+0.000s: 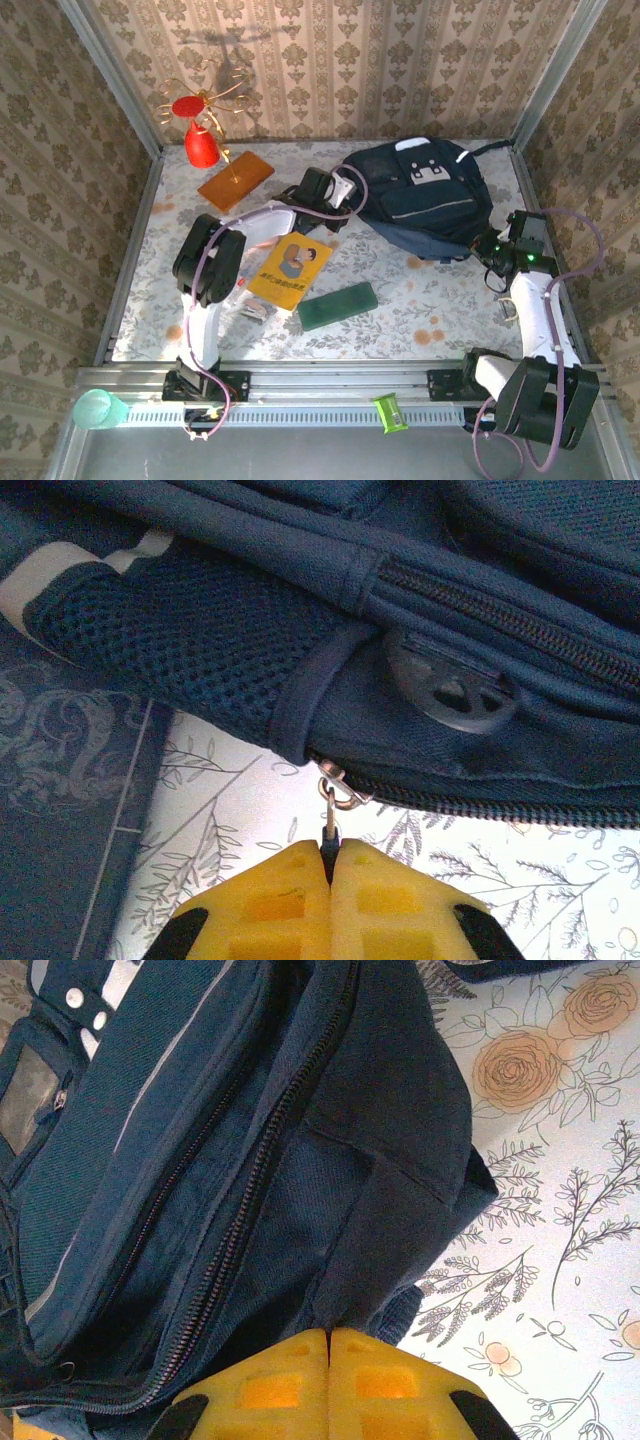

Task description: Pack the student bag

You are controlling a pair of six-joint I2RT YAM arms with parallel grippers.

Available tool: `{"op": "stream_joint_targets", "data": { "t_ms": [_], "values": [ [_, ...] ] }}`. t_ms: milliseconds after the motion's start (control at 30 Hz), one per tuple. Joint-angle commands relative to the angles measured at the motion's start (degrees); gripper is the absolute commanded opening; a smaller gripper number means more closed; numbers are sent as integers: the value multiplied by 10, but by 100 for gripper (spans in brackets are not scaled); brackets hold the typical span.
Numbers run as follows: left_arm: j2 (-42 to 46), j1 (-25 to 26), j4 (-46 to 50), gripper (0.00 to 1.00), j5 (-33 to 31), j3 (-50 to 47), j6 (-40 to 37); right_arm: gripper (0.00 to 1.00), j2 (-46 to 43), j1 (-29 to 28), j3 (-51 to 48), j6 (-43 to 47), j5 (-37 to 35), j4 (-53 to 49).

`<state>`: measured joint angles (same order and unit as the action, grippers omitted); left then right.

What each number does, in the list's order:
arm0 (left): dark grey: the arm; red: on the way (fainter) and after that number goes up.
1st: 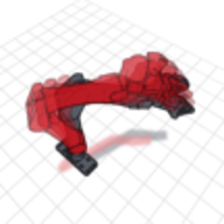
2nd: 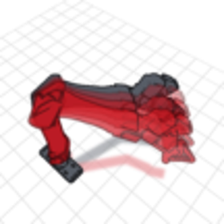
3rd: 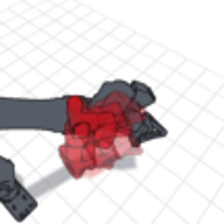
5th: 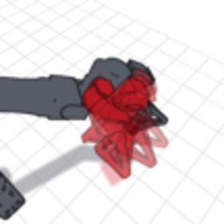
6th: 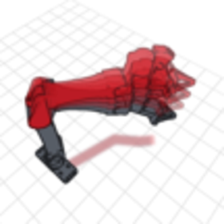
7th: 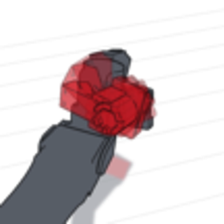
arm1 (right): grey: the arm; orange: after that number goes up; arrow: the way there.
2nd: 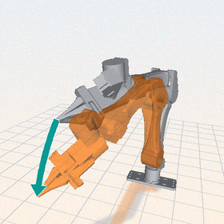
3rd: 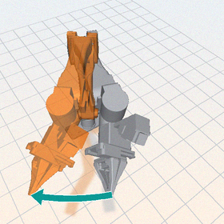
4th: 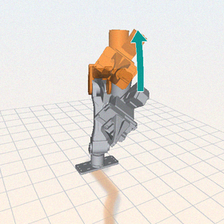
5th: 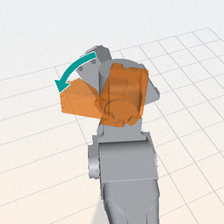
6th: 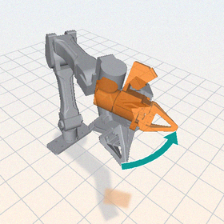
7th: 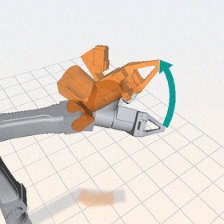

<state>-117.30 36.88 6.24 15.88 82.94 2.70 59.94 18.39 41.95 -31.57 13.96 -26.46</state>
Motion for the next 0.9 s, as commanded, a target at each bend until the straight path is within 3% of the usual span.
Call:
{"op": "stream_joint_targets", "data": {
  "t_ms": [0,333,467,567,733,800,867],
  "values": [
    [-17,-35,15,0,-32,24,-13,0,0,15,27,15,-26,4],
    [-40,-48,19,0,-16,47,-30,0,-1,22,24,18,-29,4],
    [-29,-46,12,0,14,35,-28,3,4,11,14,14,36,31],
    [-14,-38,-3,0,25,17,-23,28,22,-53,1,0,49,46],
    [-6,-28,-1,0,20,10,-24,67,52,-179,-28,-45,-10,88],
    [-5,-26,0,0,20,9,-27,76,75,-209,-24,-51,-47,93],
    [-3,-25,1,0,20,8,-27,77,98,-226,-14,-54,-86,86]
  ]
}}
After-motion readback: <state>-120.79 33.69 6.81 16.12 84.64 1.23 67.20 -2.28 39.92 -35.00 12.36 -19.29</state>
